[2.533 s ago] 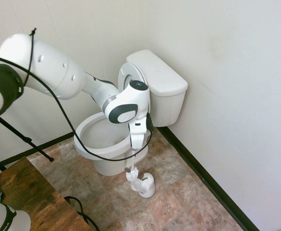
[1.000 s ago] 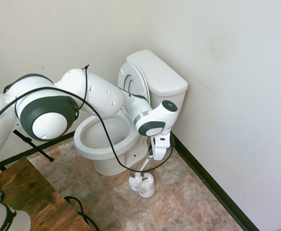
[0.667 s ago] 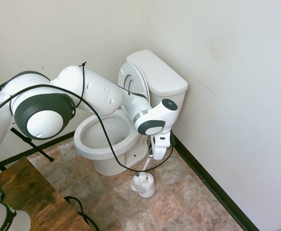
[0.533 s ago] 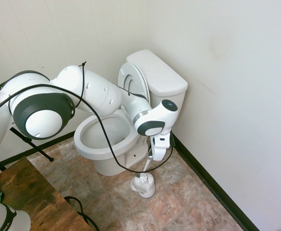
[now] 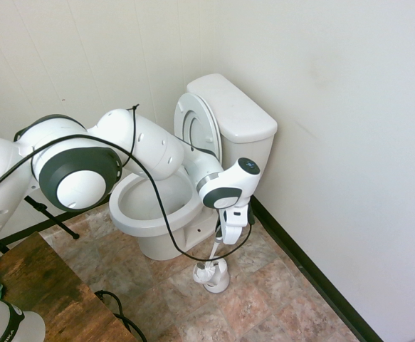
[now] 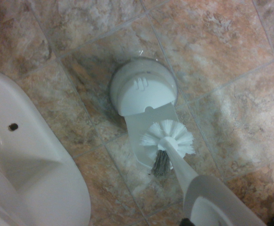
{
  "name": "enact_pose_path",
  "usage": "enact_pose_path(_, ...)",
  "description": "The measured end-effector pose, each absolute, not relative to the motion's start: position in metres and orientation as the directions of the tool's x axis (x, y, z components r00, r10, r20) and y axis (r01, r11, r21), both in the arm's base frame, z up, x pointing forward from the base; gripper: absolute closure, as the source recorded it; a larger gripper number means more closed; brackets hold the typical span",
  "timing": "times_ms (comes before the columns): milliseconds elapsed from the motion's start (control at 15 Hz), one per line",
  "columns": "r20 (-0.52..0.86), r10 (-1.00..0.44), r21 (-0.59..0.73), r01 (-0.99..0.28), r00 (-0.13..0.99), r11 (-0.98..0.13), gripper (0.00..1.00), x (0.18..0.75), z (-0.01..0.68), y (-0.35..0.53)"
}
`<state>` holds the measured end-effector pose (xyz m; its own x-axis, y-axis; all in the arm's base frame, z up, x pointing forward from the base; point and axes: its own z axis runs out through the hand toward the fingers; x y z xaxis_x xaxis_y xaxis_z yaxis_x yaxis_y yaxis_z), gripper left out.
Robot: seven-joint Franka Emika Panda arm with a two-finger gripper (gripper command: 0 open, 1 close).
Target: Clean the toilet
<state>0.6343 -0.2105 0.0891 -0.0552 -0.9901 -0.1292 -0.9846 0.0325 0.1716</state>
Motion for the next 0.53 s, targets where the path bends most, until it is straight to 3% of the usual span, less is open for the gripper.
enact_pose_path(533, -0.165, -0.985, 0.23, -0.973, -0.057, 0.018, 1.0, 0.657, 0.058, -0.212)
